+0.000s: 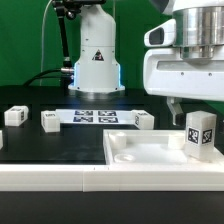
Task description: Assemble one leg
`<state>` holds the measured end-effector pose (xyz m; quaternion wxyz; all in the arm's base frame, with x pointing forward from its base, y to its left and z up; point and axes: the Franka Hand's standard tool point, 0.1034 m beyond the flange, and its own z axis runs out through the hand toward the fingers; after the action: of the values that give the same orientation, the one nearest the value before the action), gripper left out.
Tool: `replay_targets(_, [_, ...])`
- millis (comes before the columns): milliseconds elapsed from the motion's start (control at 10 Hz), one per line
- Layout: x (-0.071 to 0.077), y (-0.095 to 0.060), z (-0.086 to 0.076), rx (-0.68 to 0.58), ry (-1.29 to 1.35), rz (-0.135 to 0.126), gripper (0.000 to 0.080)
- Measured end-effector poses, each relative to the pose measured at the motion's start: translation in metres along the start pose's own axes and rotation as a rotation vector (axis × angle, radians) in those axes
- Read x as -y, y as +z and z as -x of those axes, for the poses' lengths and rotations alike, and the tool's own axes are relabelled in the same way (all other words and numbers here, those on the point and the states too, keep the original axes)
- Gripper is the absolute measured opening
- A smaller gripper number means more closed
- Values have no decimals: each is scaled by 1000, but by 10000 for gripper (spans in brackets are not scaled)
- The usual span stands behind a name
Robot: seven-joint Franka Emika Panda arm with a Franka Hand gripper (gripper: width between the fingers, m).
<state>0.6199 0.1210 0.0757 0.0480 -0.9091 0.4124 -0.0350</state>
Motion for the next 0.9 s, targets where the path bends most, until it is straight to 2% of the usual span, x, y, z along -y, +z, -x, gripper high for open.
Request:
replay_targets(400, [-3,0,-6,-4,-438,-2,649])
replay_targets(900, [-1,1,-3,-5,-772,5,649])
